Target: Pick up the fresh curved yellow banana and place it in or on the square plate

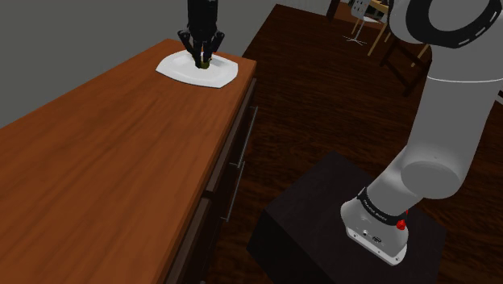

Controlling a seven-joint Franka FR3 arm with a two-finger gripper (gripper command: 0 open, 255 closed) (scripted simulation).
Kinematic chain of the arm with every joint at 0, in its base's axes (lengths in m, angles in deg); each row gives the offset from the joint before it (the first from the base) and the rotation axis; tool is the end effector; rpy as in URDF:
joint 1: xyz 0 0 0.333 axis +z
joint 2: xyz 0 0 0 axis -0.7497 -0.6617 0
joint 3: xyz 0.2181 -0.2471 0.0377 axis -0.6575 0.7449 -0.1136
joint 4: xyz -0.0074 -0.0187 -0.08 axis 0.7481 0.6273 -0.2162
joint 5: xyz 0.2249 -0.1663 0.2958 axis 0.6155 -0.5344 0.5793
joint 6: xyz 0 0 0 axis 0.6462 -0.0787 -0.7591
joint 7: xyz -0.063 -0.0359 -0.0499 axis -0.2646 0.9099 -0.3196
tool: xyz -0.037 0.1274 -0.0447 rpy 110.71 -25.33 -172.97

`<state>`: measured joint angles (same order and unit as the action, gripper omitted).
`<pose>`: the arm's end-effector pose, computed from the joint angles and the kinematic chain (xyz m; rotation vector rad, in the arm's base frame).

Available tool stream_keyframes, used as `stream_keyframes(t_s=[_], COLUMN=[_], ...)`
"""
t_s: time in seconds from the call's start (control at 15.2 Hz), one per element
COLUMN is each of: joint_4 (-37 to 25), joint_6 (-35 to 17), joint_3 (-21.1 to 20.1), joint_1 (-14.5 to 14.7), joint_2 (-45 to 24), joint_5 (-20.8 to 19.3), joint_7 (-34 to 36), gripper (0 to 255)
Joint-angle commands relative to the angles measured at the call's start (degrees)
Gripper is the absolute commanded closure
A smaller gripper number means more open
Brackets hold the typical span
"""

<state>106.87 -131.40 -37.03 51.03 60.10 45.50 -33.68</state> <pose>0.6441 0.2543 0.4883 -3.1171 0.0988 0.0370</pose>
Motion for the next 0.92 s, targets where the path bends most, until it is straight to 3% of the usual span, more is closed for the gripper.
stream_keyframes(t_s=[0.0,0.33,0.4,0.73,0.86], joint_4=[0.1,0.1,0.1,0.1,-4.7], joint_6=[-0.2,-0.2,-0.2,-0.2,4.0], joint_3=[0.0,0.0,0.0,0.0,0.0], joint_1=[0.0,0.0,0.0,0.0,0.6], joint_2=[-0.1,-0.1,-0.1,-0.1,-0.7], joint_5=[0.0,0.0,0.0,0.0,-0.2], joint_7=[0.0,0.0,0.0,0.0,0.0], gripper=[255,255,0,0,0])
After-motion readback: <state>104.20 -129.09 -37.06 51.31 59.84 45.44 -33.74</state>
